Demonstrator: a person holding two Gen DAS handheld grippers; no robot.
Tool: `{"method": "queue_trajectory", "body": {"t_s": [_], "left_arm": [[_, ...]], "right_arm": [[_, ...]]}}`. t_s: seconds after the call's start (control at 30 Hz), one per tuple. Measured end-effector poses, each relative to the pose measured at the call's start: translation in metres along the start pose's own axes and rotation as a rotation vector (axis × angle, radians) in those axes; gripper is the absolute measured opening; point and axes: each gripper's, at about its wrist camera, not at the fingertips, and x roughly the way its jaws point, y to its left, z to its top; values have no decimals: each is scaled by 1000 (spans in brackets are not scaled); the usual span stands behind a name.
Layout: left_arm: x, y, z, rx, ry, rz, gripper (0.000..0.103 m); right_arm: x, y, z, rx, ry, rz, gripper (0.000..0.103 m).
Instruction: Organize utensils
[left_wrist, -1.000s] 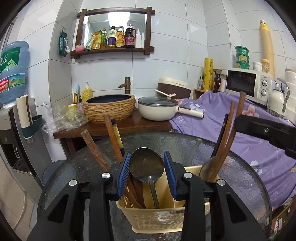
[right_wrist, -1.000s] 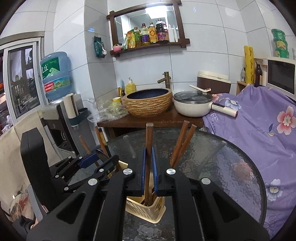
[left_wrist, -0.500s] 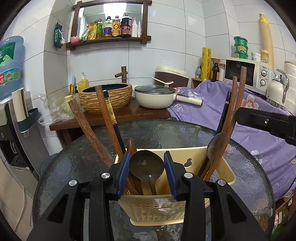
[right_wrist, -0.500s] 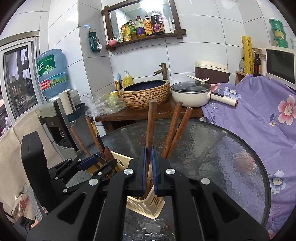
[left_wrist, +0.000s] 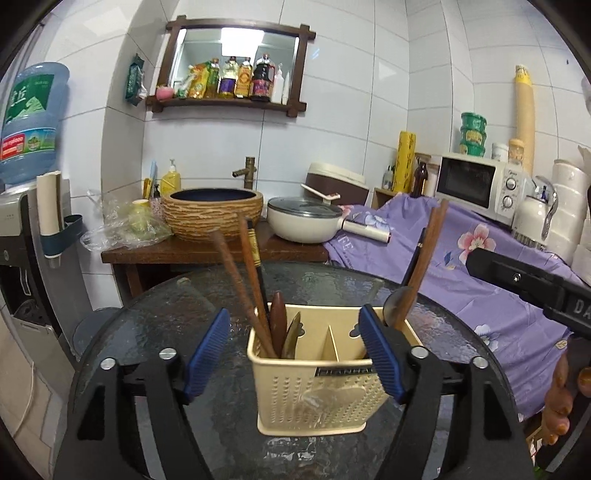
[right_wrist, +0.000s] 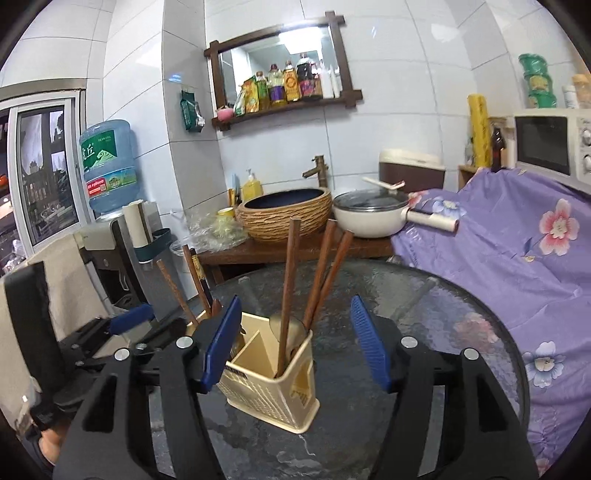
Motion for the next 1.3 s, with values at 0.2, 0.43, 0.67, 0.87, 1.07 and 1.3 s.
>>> {"method": "queue_trajectory", "body": {"t_s": [0.2, 0.43, 0.67, 0.87, 1.07, 1.3], "left_arm": [[-53, 8, -27, -14, -79, 40, 96], [-104, 5, -84, -20, -75, 99, 96], [-140, 0, -140, 0, -8, 173, 96], [-167, -5, -161, -7, 14, 173, 97], [-196, -29, -161, 67, -68, 159, 97], [-209, -38, -167, 41, -79, 133, 97]], "right_arm": [[-45, 3, -45, -14, -32, -9, 84], [-83, 15, -119, -7, -33, -17, 97], [-127, 25, -185, -38, -60, -61, 97], [-170, 30, -205, -25, -93, -23, 97], [-205, 39, -210, -46, -145, -9, 97], [-230, 40, -215, -37, -170, 6, 97]]}}
